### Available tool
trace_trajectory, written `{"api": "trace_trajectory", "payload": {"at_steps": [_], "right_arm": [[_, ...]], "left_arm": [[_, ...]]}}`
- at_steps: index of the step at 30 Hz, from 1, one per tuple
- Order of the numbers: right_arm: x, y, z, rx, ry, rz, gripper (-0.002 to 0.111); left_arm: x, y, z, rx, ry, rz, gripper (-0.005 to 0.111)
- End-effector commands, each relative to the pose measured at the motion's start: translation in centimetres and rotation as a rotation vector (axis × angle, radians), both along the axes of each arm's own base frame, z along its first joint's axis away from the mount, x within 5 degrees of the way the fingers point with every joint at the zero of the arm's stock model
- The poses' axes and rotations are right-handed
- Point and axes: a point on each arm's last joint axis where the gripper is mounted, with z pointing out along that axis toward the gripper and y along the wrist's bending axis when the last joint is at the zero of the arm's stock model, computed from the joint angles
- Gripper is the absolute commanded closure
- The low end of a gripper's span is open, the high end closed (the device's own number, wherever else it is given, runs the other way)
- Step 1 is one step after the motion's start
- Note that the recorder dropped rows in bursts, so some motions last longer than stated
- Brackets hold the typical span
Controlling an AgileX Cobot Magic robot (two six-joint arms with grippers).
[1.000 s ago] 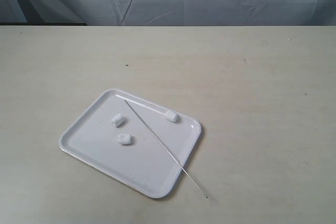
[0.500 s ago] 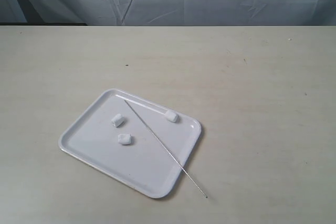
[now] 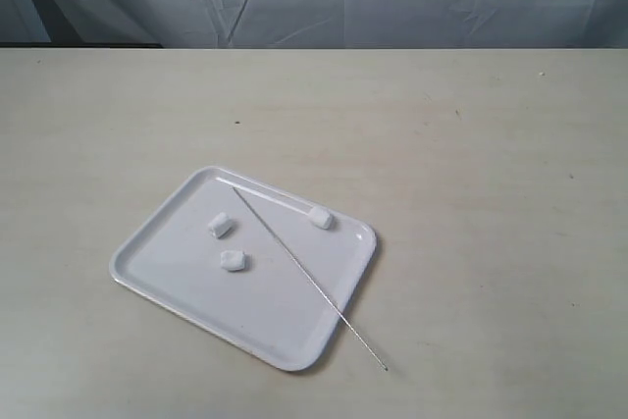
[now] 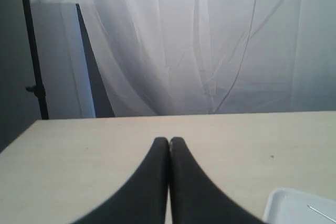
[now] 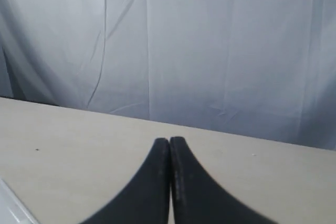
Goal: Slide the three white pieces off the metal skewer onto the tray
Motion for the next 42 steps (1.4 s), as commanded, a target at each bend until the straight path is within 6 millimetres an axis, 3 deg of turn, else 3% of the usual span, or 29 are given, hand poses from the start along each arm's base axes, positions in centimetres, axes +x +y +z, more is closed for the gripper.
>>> {"api": "trace_trajectory", "payload": {"at_steps": [1, 6, 12, 17, 29, 35, 42], "right_arm": [[-0.2, 0.1, -3.3, 0.004, -0.034, 0.010, 0.109], [-1.0, -1.3, -5.7, 0.004, 0.002, -0.155, 0.109], [-1.9, -2.1, -5.8, 0.034, -0.062, -0.276, 0.109], [-2.5, -2.5, -7.2, 0.028, -0.004, -0.318, 0.109], [-2.5, -2.0, -7.6, 0.291, 0.053, -0.285, 0.109], [-2.3, -2.0, -9.7, 0.143, 0.129, -0.285, 0.109], [-2.4, -2.0, -10.0, 0.023, 0.156, -0.272, 0.109]], "left_arm": [[0.6, -0.2, -2.3, -0.033, 0.044, -0.015, 0.107], [0.9, -0.3, -4.2, -0.054, 0.099, -0.020, 0.107], [1.2, -0.3, -6.5, -0.055, 0.161, -0.020, 0.107], [1.3, -0.3, -6.4, -0.050, 0.143, -0.024, 0.107], [1.3, -0.7, -6.3, -0.055, 0.137, -0.063, 0.107], [1.3, -0.5, -6.2, -0.046, 0.127, -0.023, 0.107], [1.3, 0.1, -6.2, -0.047, 0.125, 0.079, 0.107]]}}
